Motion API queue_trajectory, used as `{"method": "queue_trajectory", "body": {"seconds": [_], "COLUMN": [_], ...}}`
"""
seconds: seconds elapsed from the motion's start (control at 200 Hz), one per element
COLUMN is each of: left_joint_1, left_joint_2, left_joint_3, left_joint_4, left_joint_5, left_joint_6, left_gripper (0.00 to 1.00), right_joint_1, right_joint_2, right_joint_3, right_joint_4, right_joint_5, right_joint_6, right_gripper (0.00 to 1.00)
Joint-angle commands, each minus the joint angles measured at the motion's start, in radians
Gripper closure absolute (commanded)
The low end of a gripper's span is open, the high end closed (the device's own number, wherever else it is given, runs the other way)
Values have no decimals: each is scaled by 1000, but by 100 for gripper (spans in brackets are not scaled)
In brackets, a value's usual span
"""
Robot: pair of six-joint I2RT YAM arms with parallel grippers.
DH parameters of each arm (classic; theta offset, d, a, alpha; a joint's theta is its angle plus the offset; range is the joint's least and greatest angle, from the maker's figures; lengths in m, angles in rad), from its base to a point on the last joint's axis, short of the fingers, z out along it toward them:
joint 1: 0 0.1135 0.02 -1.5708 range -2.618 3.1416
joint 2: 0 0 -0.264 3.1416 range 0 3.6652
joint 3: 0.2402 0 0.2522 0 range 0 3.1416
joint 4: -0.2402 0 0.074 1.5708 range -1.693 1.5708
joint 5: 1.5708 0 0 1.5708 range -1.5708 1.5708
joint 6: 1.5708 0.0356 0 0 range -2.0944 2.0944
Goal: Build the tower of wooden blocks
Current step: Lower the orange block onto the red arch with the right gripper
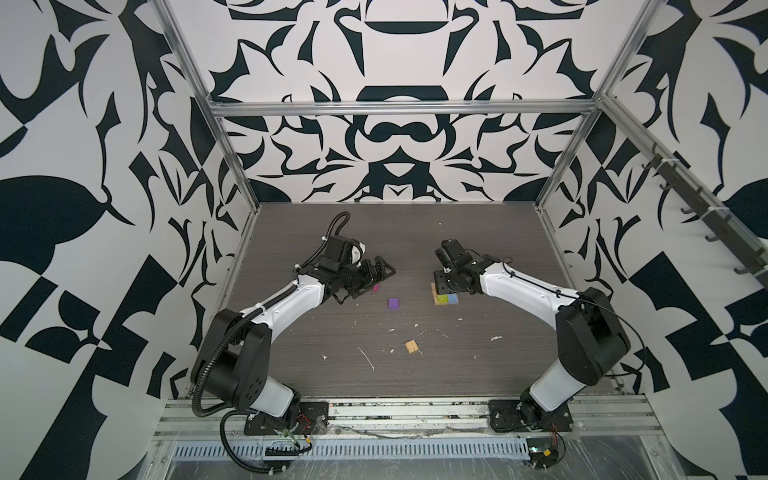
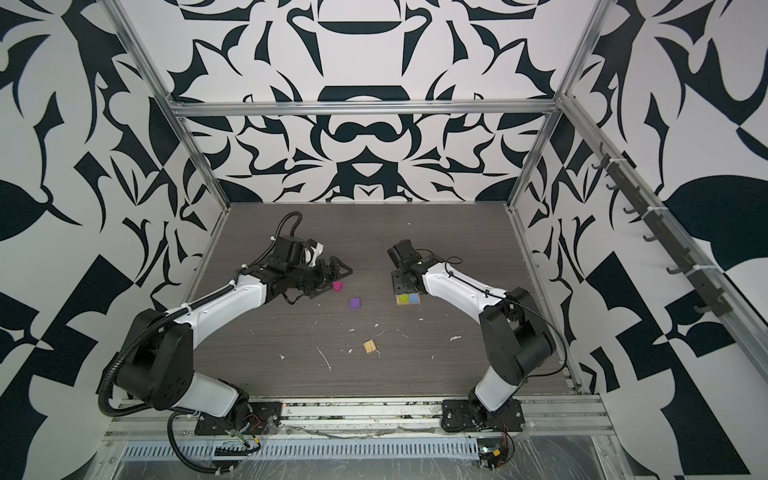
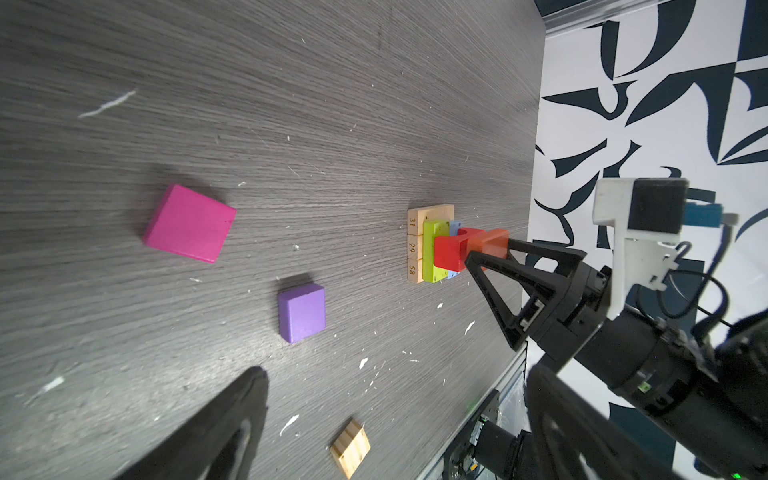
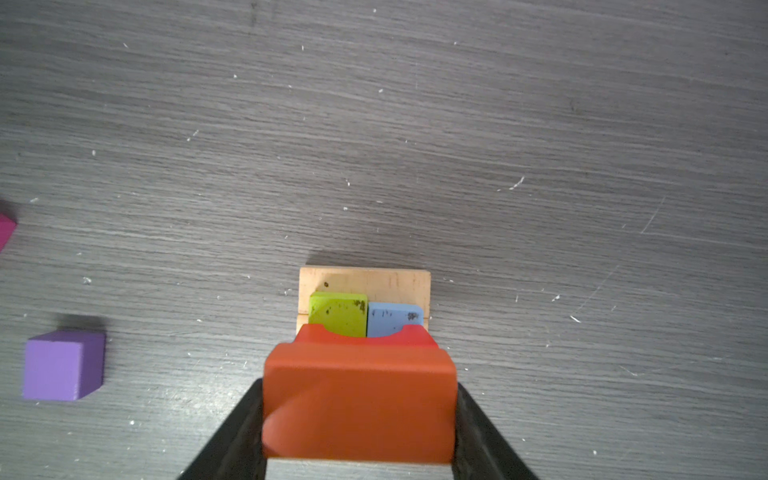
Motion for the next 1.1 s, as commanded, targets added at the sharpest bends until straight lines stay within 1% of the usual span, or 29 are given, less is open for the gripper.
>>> {"method": "queue_trajectory", "body": {"seconds": [0.0,1.1], "left_joint_1": [-4,-8], "left_joint_2": [7,-1], "left_joint_3": [28,24], "left_joint_4": [8,8], "left_joint_5": [-6,-11], "left_joint_6": [-4,-6], "left_gripper": [0,0], "right_joint_1": [-4,-8], "right_joint_2": [-8,2], "right_joint_3": [-6,-22], "right_joint_4": [11,17], "right_joint_5": [8,2], "right_joint_6": [14,37], "right_gripper": [49,48]}}
